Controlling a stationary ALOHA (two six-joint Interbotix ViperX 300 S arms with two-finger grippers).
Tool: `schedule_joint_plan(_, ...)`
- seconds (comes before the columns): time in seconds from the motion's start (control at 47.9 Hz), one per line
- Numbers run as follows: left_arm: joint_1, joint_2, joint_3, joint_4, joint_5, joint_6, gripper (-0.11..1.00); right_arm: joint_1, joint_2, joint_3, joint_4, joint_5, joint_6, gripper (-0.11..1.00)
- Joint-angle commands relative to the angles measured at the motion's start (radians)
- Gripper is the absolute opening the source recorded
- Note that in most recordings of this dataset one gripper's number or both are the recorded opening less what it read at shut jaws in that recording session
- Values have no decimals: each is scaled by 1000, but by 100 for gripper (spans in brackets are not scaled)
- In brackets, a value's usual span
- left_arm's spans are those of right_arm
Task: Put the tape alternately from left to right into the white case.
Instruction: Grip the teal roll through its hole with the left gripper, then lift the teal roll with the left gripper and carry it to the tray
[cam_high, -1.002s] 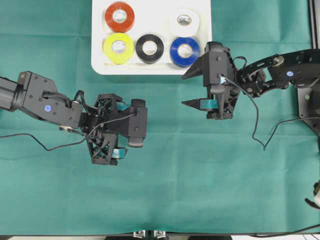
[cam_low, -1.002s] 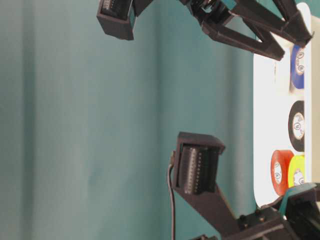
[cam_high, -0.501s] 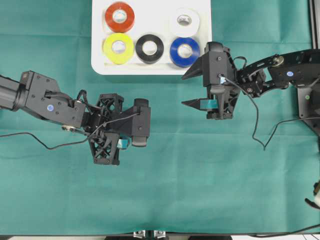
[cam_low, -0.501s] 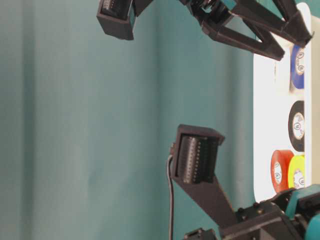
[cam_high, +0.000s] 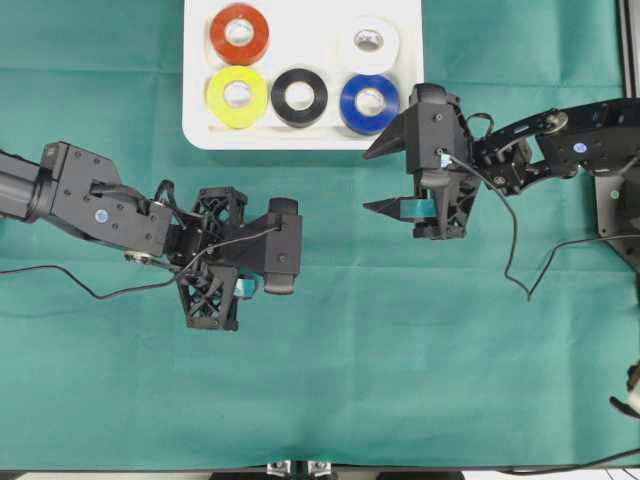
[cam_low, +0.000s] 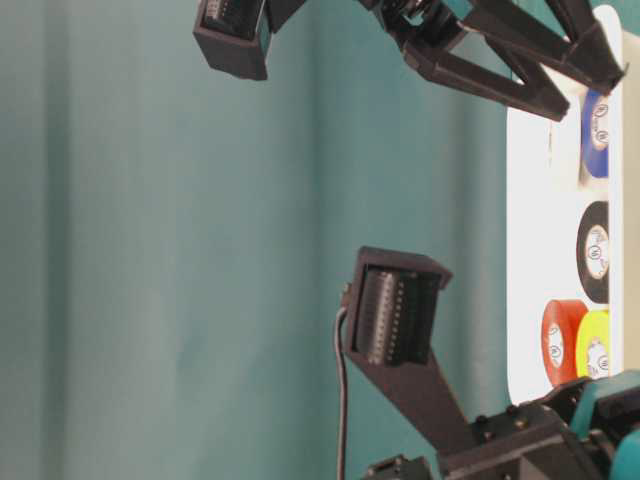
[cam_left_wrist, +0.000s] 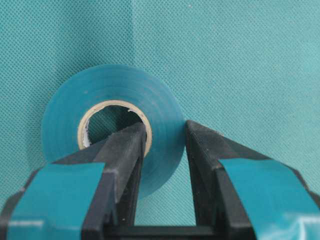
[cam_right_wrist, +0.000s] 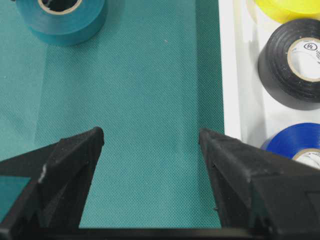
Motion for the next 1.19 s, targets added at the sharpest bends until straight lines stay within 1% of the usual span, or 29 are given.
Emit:
schedule_joint_plan(0.0, -3, -25, -20, 3, -3, 2, -4, 2, -17, -8, -3, -6, 0, 82)
schedule_joint_plan(0.313, -2, -87, -31, 5, 0, 9, -4, 3, -18, -8, -3, -5, 0, 82)
schedule_joint_plan(0.606, -3, -167, -34, 5, 52, 32, -4, 3, -17, -8, -3, -6, 0, 82)
schedule_joint_plan(0.898, 8, -179, -35, 6, 58, 37, -4, 3, -17, -8, -3, -6, 0, 82)
schedule_joint_plan(1.002, 26, -186, -35, 6, 58, 67, -4, 3, -18, -8, -3, -6, 0, 82)
schedule_joint_plan(1.169, 87, -209, -35, 5, 66, 167, -4, 2, -18, -8, -3, -6, 0, 82)
